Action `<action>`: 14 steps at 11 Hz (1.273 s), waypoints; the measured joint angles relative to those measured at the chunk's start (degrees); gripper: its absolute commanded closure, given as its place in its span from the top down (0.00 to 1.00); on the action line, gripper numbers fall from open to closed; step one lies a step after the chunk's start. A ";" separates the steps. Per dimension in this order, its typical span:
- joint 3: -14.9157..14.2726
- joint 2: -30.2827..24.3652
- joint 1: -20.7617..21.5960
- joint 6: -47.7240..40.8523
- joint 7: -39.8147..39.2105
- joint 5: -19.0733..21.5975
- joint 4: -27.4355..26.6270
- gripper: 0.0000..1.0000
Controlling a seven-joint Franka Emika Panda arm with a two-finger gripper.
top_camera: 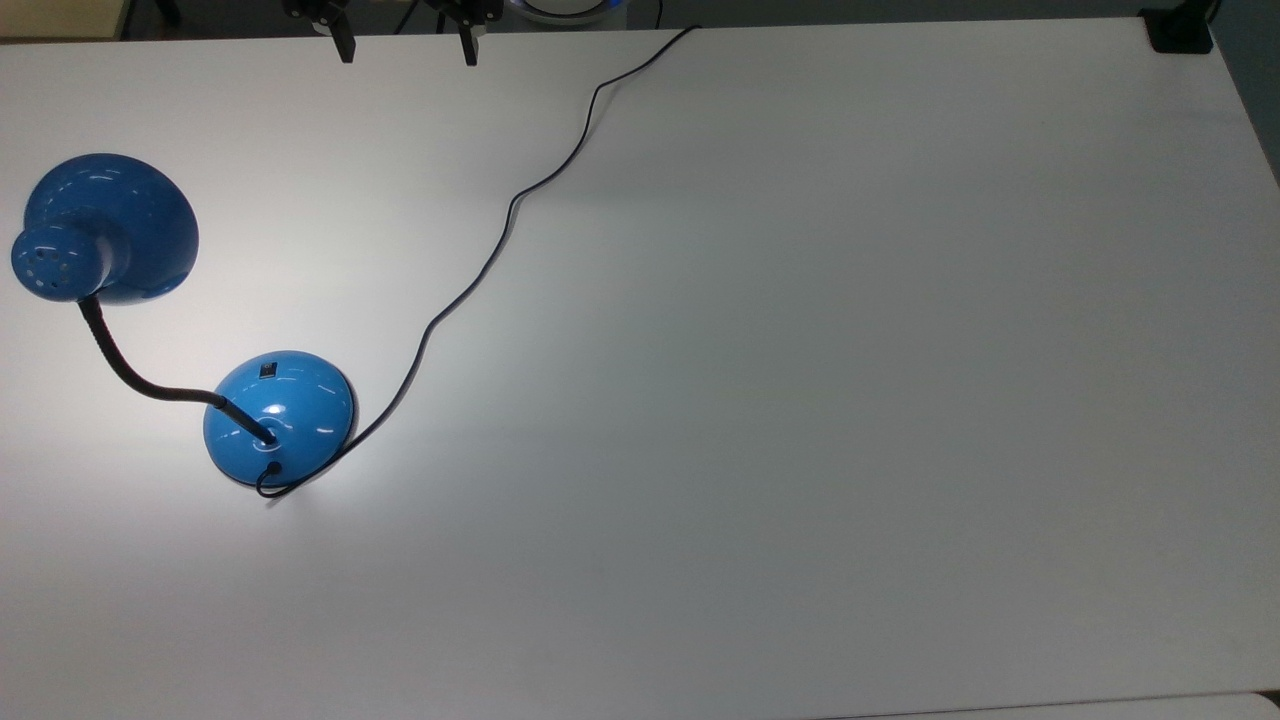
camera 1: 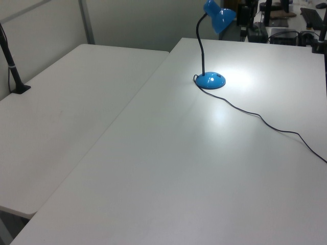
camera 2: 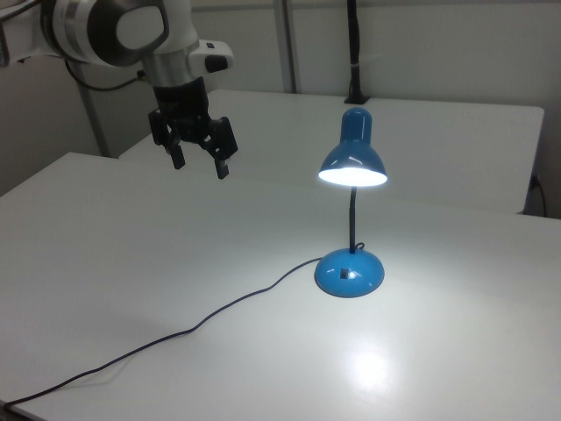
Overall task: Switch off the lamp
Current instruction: 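Move the gripper toward the blue lamp's dome base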
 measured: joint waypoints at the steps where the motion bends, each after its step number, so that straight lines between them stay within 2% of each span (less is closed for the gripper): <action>1: 0.00 0.00 0.00 0.00 0.00 0.00 0.00 1.00; 6: 0.03 0.00 -0.06 -0.04 -1.96 0.00 0.00 1.00; 9: -0.15 0.00 -0.93 -2.85 -14.00 -0.12 0.00 1.00; 11: -0.33 0.09 -2.73 -3.89 -23.34 -2.22 -0.38 1.00; 12: -0.41 0.37 -3.70 -3.89 -25.56 -3.35 -1.04 0.89; 13: -0.47 0.76 -4.80 -3.04 -26.58 -4.04 -2.20 0.66; 14: -0.56 1.10 -6.27 -0.06 -27.46 -4.29 -4.16 0.36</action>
